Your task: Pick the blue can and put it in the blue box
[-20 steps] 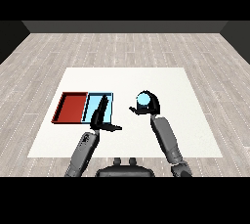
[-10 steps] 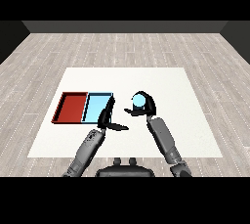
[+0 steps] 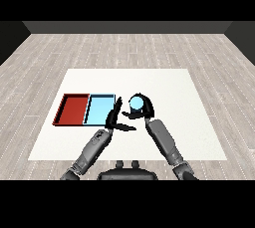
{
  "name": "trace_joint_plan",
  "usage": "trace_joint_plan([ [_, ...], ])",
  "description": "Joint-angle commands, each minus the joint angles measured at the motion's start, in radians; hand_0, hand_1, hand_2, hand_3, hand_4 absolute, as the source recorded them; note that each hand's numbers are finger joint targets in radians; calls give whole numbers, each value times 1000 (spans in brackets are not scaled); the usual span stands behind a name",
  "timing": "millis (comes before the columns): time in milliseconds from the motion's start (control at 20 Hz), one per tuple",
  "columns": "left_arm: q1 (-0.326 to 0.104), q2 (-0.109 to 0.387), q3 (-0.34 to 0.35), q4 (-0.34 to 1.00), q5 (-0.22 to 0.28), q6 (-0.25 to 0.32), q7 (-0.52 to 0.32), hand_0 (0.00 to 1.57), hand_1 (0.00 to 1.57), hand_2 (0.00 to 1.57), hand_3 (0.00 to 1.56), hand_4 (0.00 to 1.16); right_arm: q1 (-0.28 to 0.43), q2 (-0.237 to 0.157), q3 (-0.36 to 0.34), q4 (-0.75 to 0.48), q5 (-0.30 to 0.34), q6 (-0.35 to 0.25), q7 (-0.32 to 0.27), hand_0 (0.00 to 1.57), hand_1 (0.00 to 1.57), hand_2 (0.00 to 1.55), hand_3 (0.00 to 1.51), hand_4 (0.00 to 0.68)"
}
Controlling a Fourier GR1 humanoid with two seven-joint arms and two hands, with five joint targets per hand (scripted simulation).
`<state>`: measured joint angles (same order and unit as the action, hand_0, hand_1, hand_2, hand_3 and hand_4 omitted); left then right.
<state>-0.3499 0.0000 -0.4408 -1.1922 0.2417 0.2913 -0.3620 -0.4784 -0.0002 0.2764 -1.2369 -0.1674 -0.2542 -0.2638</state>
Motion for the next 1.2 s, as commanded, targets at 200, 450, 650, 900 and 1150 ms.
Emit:
trace_joint_plan([
  [200,-110,0,-42,81,96,61,17,0,0,0,0,0,64,0,47,-85,3,4,9,1440,1440,1464,1373,559],
  [450,-120,0,-122,130,156,117,-52,0,0,0,0,0,-8,0,13,15,-20,22,-11,1437,1437,1461,1374,561],
  [650,-78,1,-13,166,77,-25,-66,0,0,0,0,0,2,0,71,1,-34,-6,-43,1420,1420,1457,1363,559],
  [900,-170,0,-156,140,166,155,-6,0,0,0,0,0,-28,0,89,45,-47,-27,-51,1429,1429,1458,1373,552],
  [1150,-73,18,-77,118,95,52,-19,0,0,0,0,0,49,0,164,-45,-56,-71,-80,1428,1428,1461,1376,551],
])
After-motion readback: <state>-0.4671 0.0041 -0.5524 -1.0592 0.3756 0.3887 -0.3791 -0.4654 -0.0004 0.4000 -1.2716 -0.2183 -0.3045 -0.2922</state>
